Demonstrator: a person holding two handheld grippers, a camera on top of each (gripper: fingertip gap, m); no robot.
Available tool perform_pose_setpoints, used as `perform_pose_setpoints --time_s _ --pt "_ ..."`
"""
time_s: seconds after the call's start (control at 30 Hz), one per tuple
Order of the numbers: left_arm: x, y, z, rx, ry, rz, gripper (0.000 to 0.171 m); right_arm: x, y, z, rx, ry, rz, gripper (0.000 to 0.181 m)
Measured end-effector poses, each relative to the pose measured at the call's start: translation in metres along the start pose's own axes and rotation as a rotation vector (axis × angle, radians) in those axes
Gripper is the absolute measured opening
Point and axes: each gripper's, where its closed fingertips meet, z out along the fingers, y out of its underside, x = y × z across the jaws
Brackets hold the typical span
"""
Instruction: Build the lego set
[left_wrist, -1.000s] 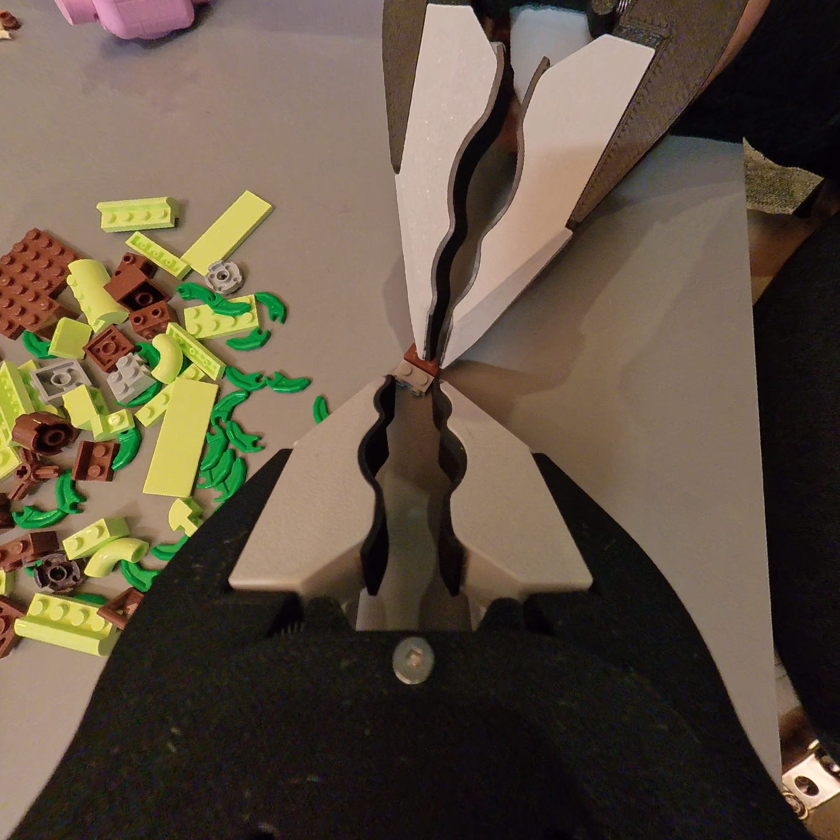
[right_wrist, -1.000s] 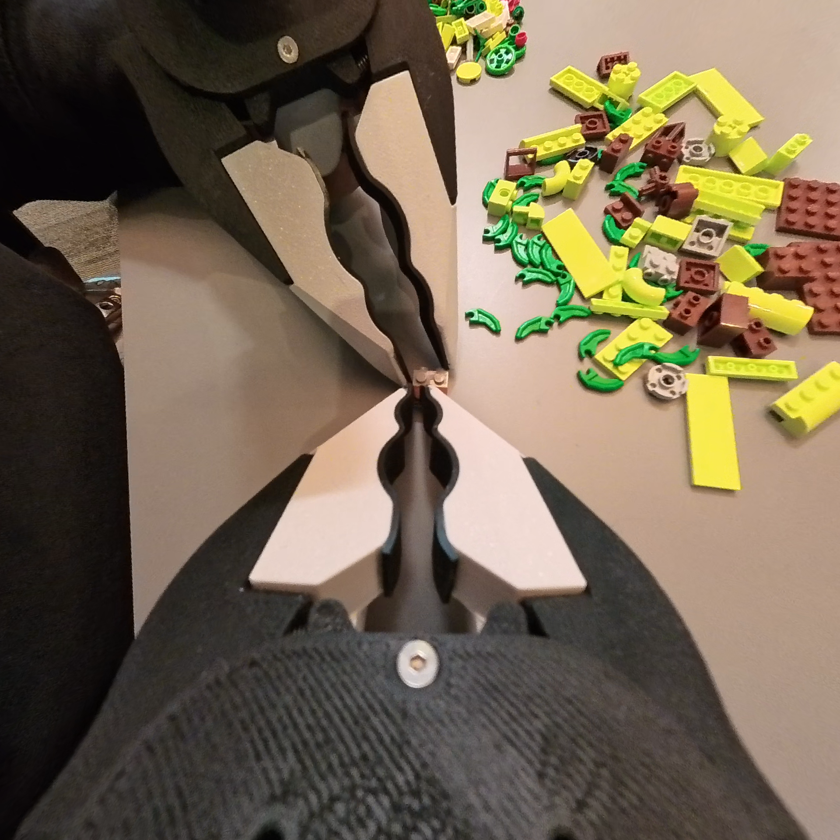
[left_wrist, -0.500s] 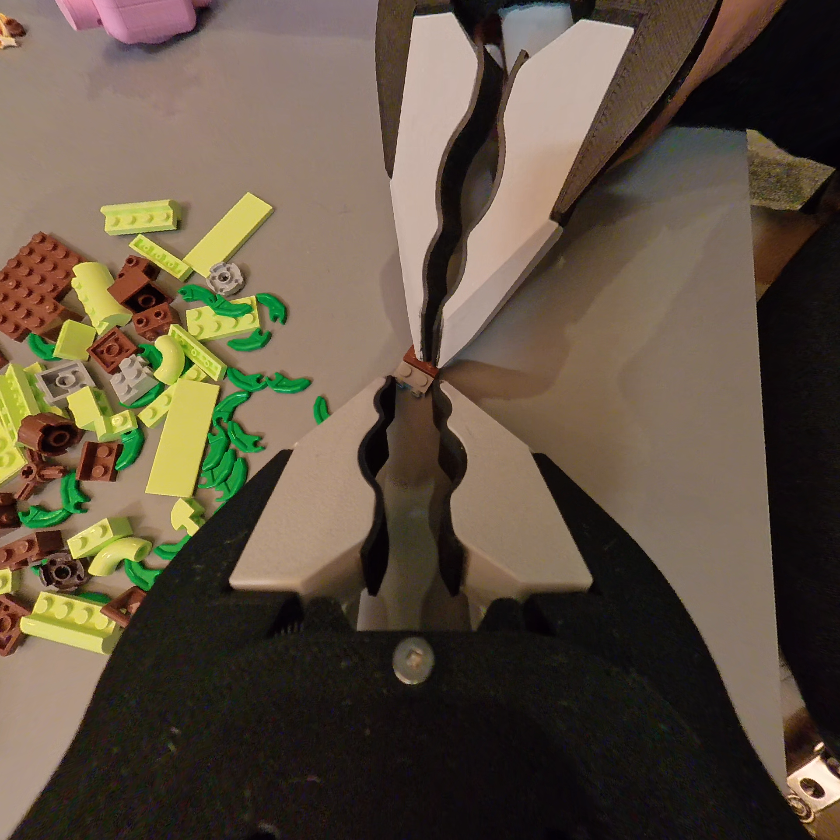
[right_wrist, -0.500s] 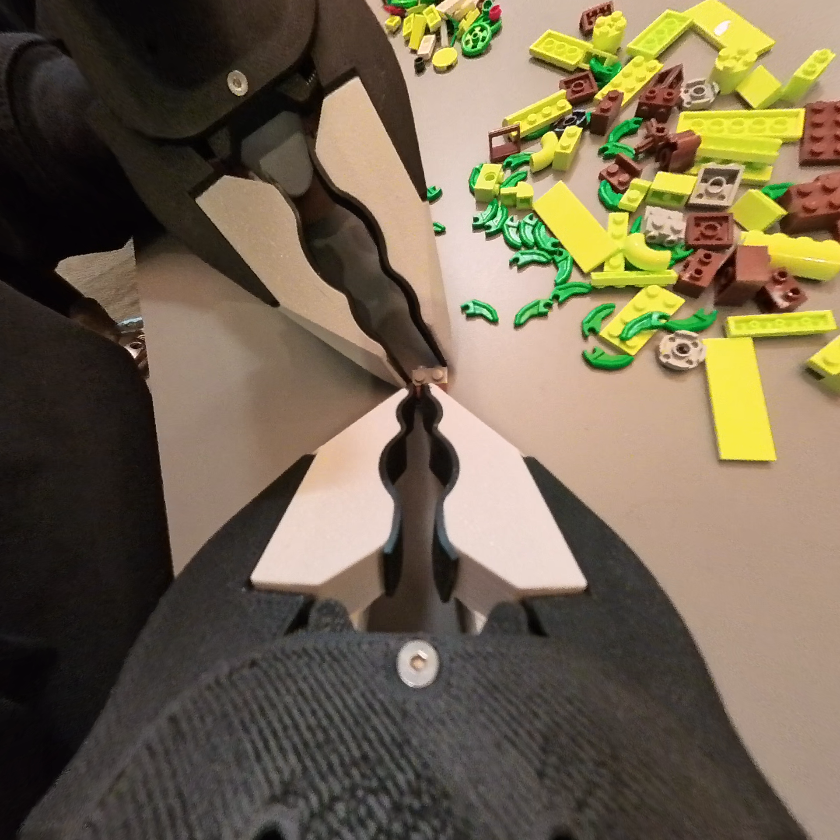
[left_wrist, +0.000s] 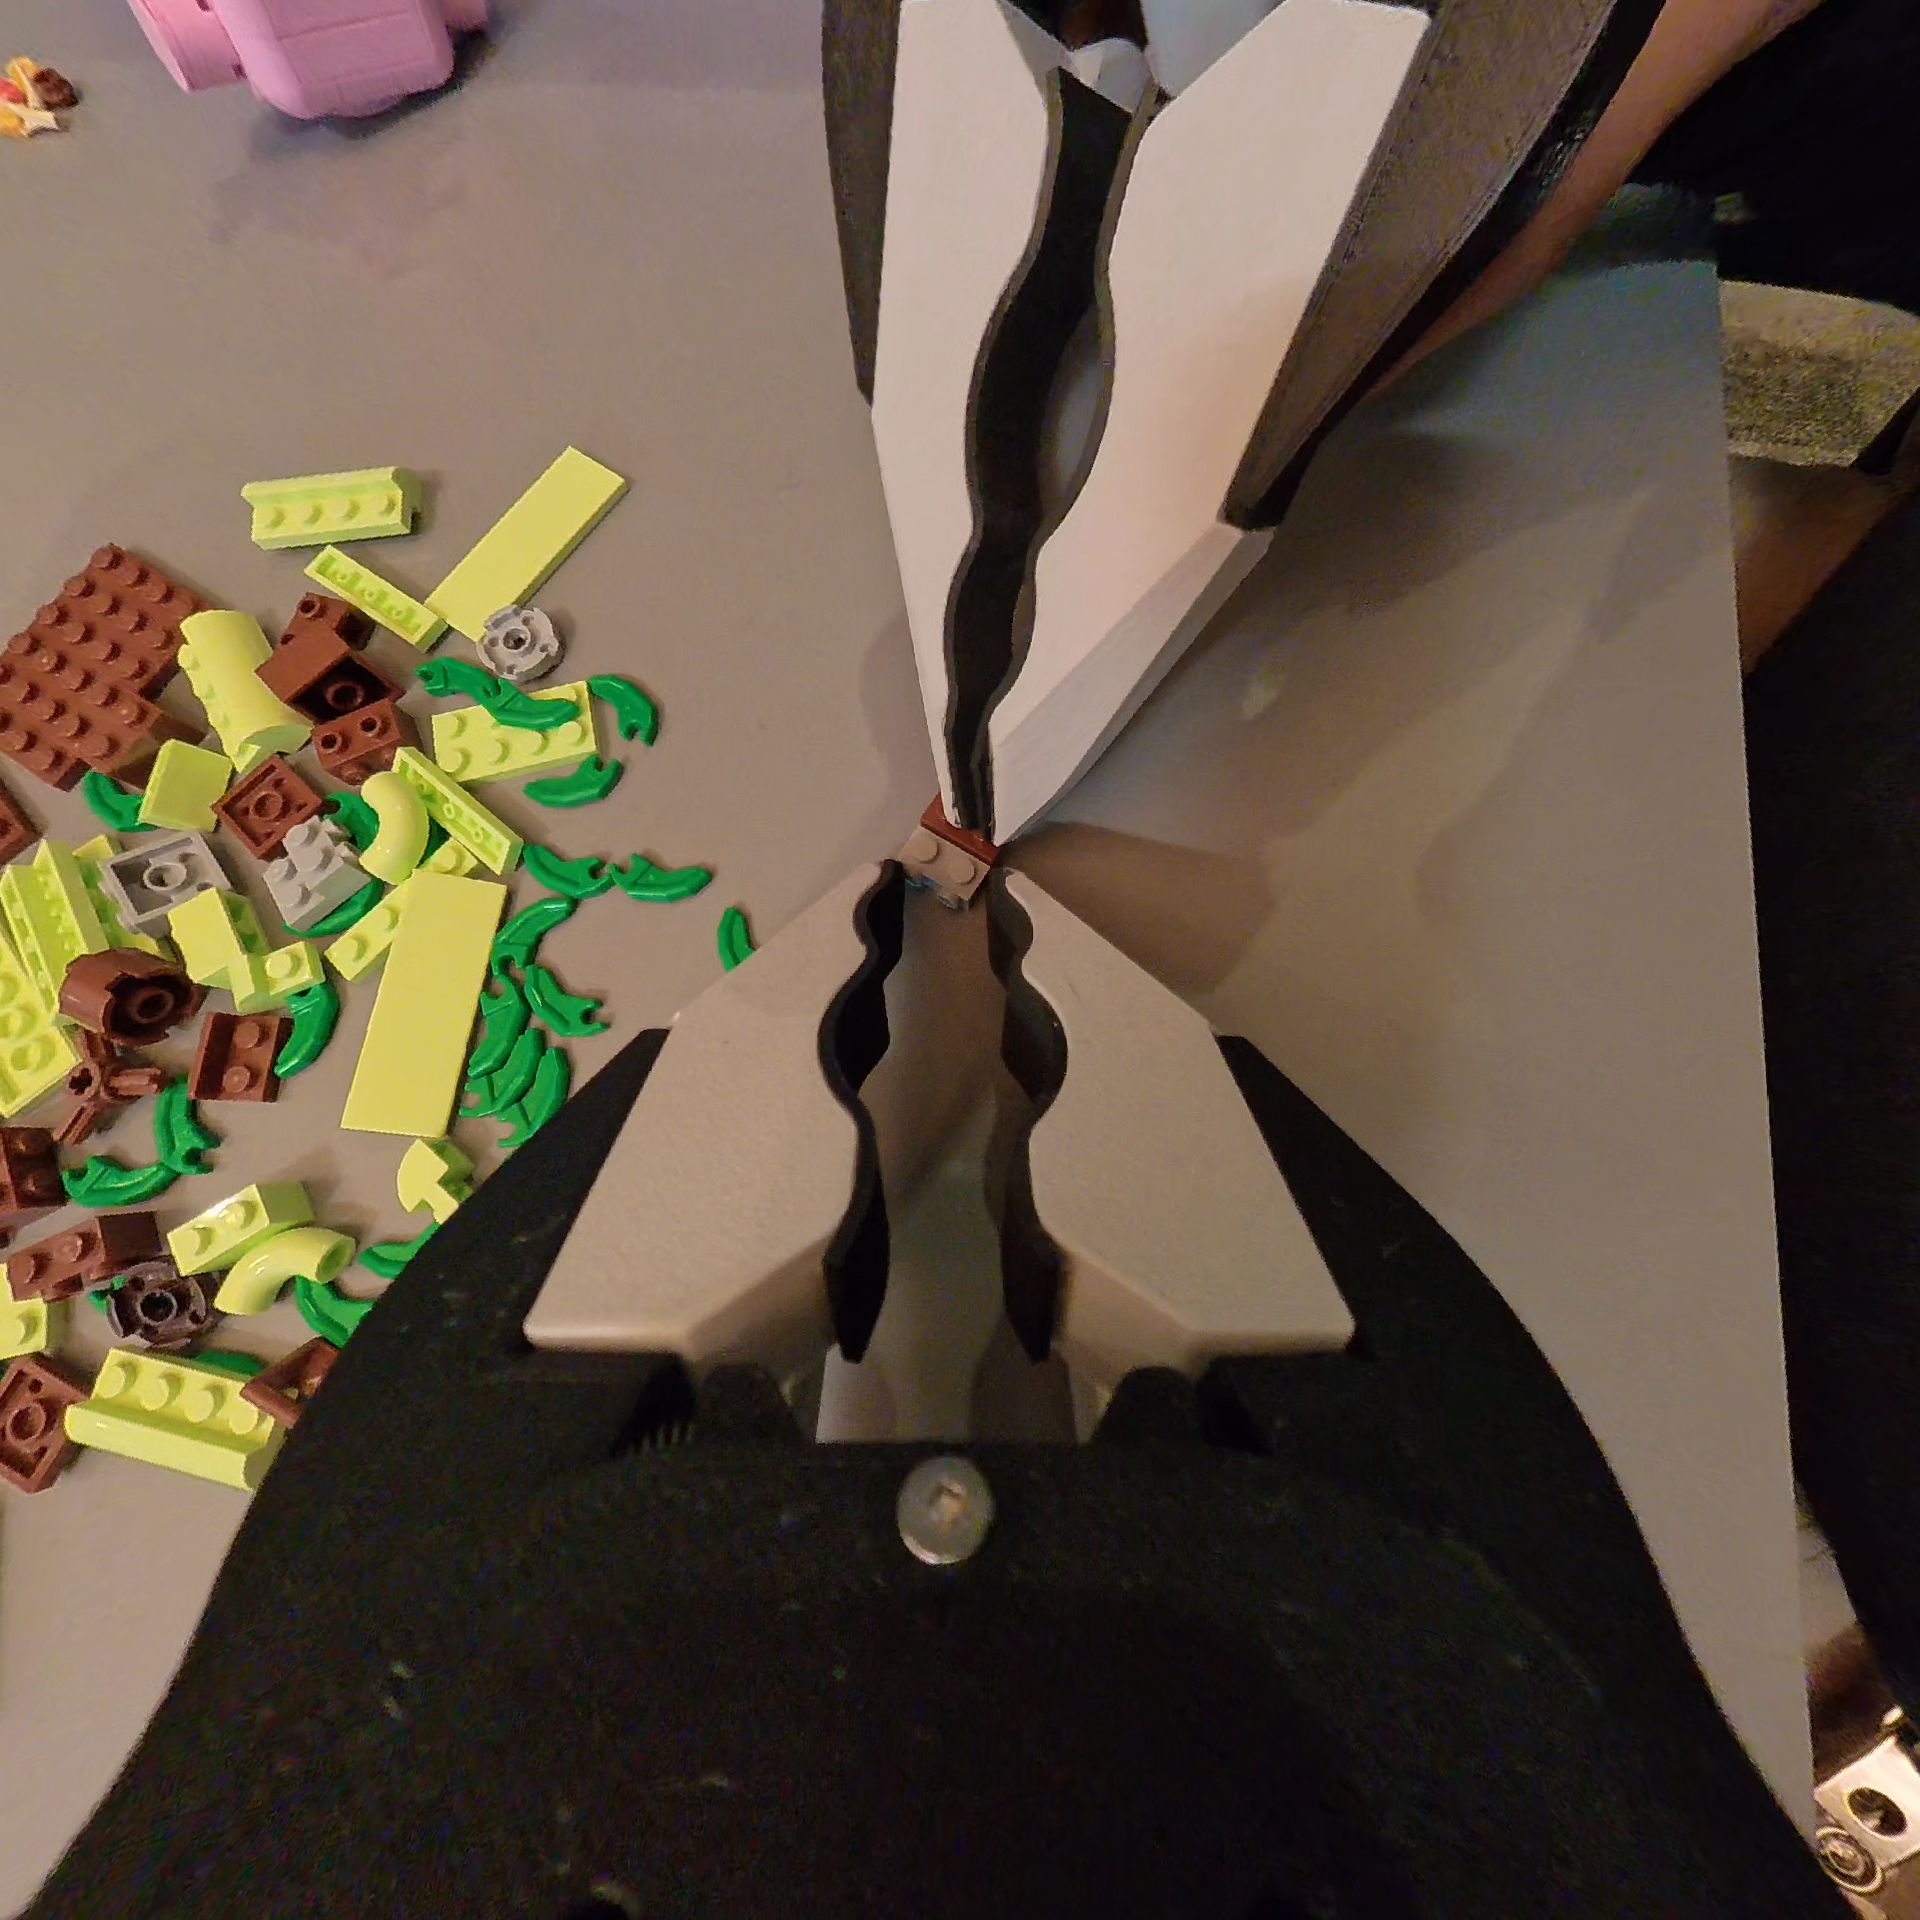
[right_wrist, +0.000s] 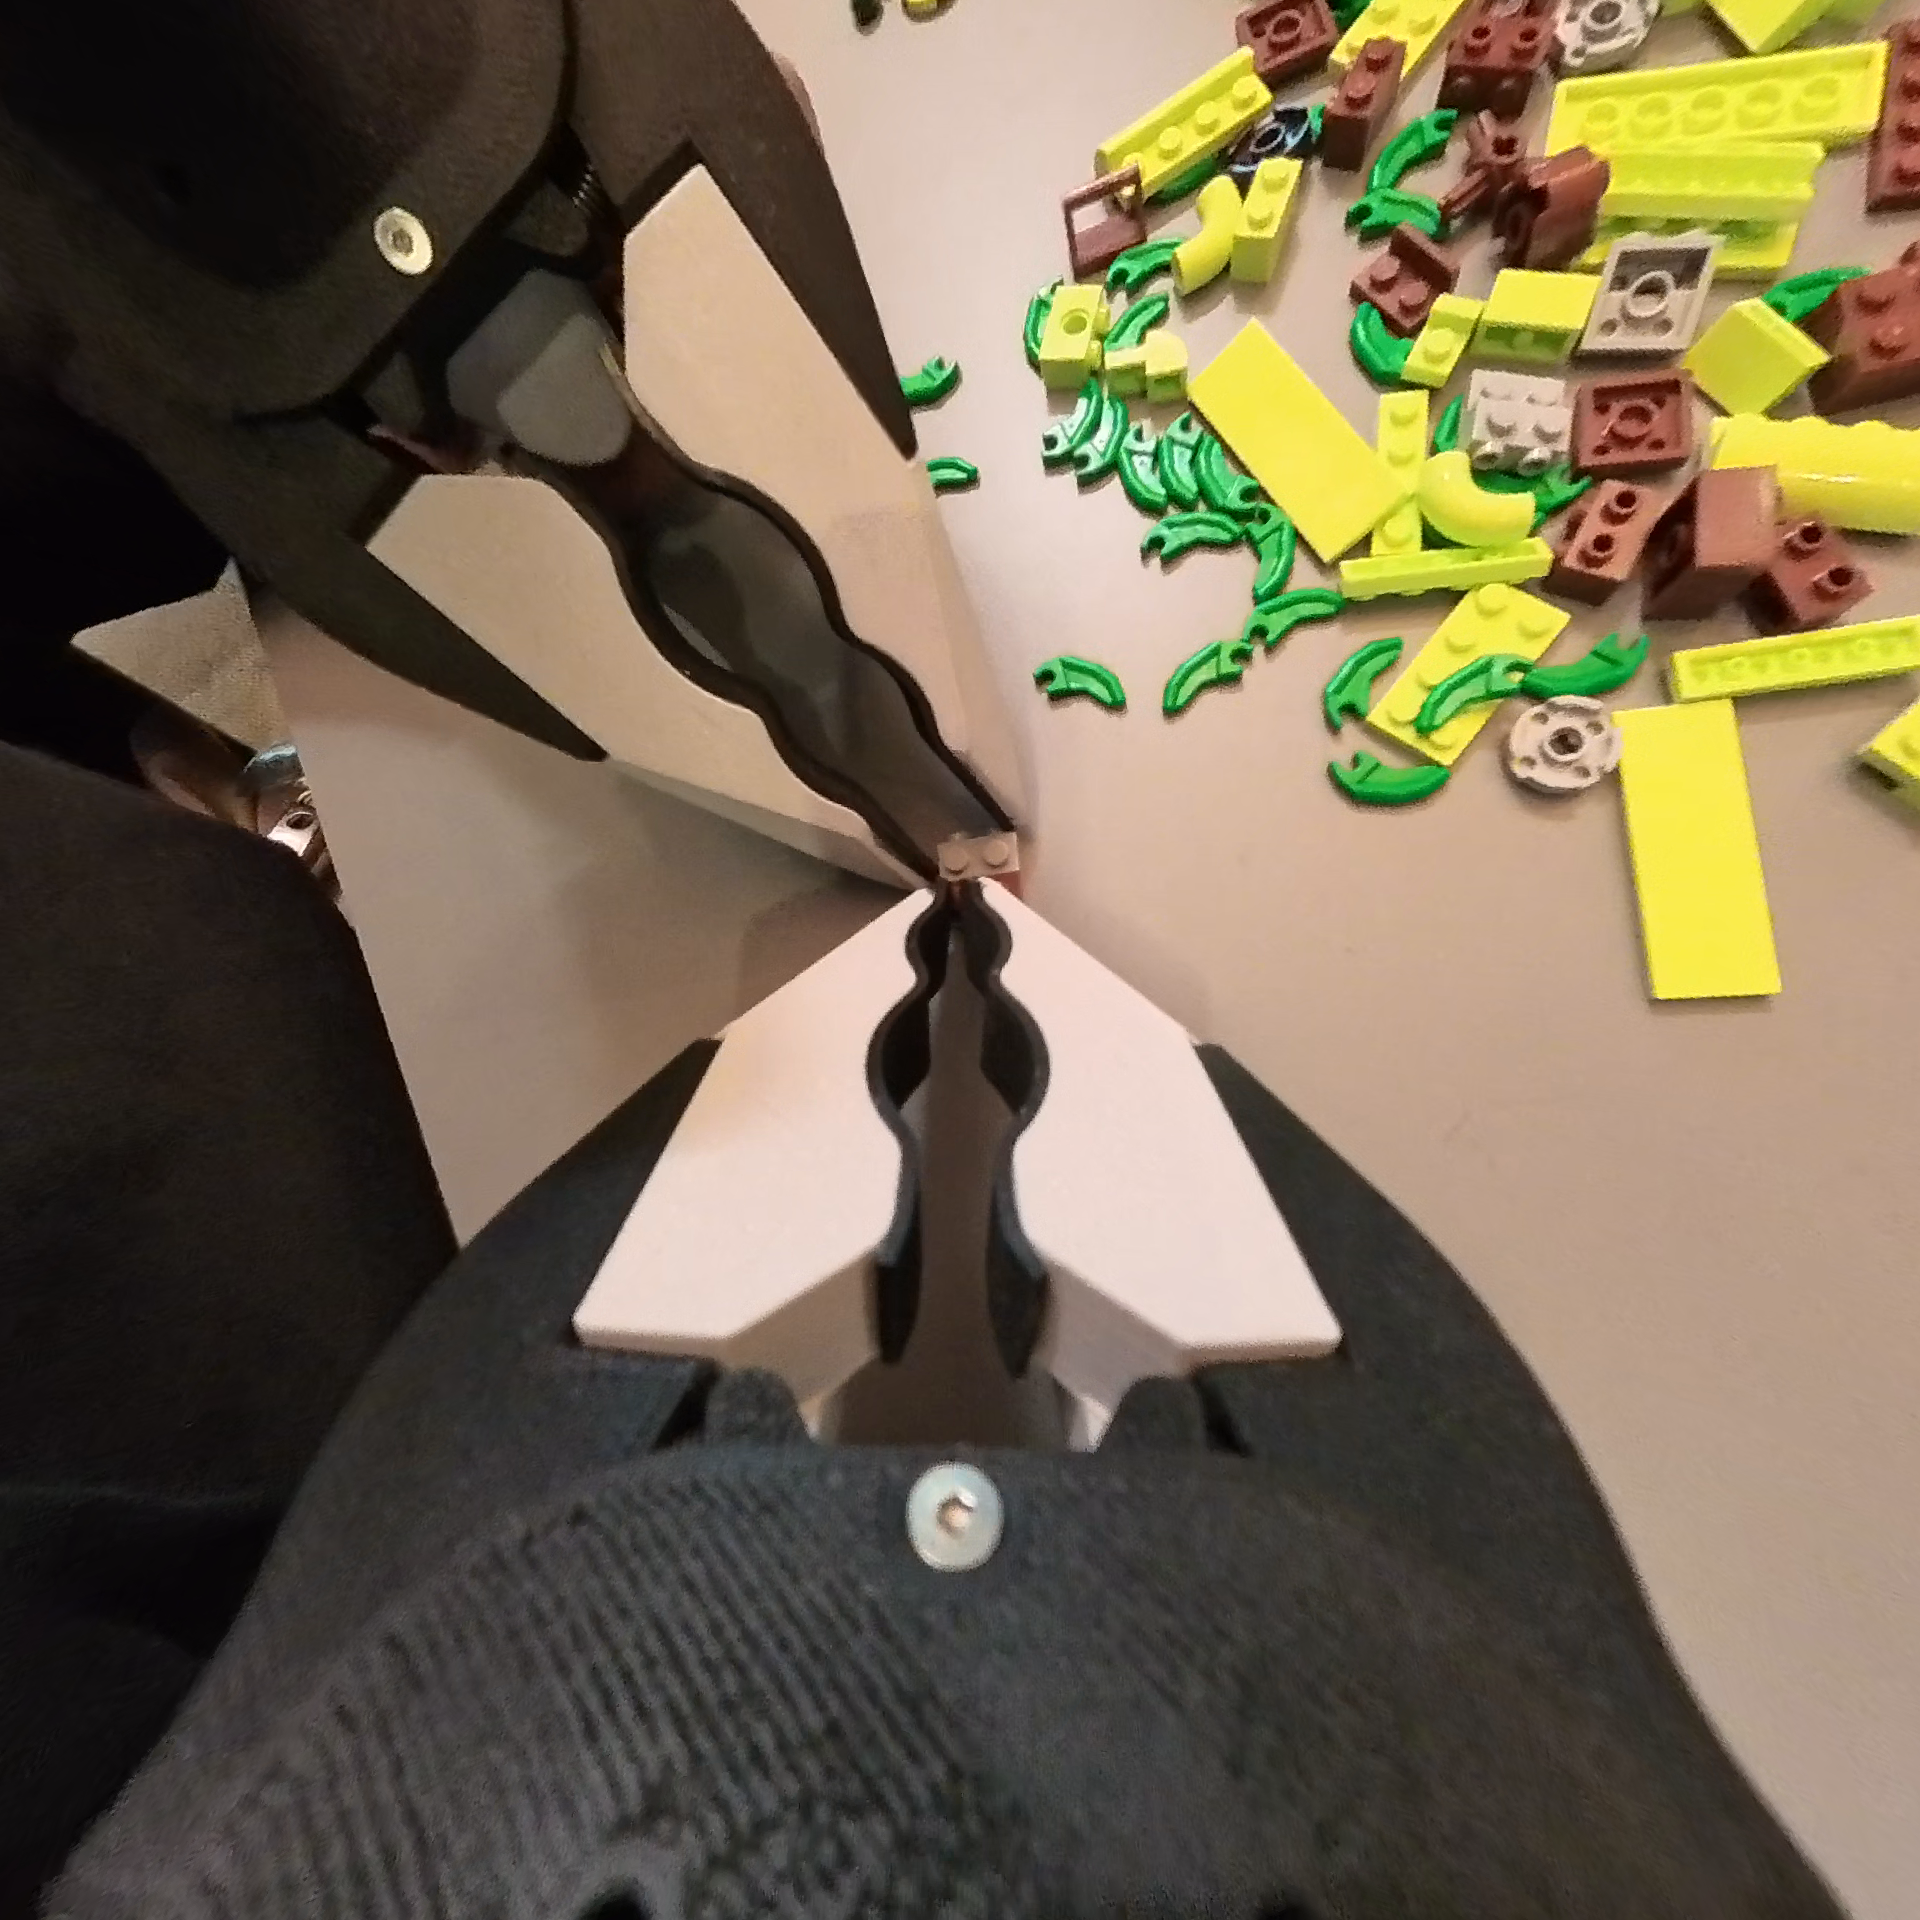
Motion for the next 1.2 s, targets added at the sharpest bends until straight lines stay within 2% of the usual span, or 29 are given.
perform_pose_setpoints --time_s 0.33,0.57,0.63,0.73,0.83,0.93,1.07,1.2 --pt "0.0 0.0 0.0 0.0 -0.004 0.004 0.014 0.0 0.0 0.001 -0.08 -0.069 0.085 0.0" --pt "-0.001 0.0 0.0 0.0 -0.012 0.009 0.014 0.0 0.0 0.002 -0.052 -0.015 0.018 0.0" --pt "-0.001 0.0 0.0 -0.002 -0.013 0.01 0.014 -0.001 0.0 0.001 -0.023 -0.014 -0.01 0.003" --pt "-0.001 0.0 0.0 -0.002 -0.016 0.013 0.014 -0.01 -0.005 -0.004 0.059 -0.079 -0.024 0.022" --pt "-0.002 0.0 -0.001 0.001 -0.007 0.0 0.013 -0.009 -0.016 -0.015 0.177 -0.08 -0.051 0.022" --pt "-0.001 -0.001 -0.003 0.018 0.025 -0.041 0.013 -0.001 -0.023 -0.024 0.263 -0.006 -0.144 0.023" --pt "-0.001 -0.01 -0.017 0.128 0.123 -0.176 0.013 -0.01 -0.026 -0.027 0.39 0.045 -0.361 0.023" --pt "0.002 -0.019 -0.035 0.26 0.308 -0.36 0.013 -0.023 -0.03 -0.03 0.446 0.048 -0.468 0.027"
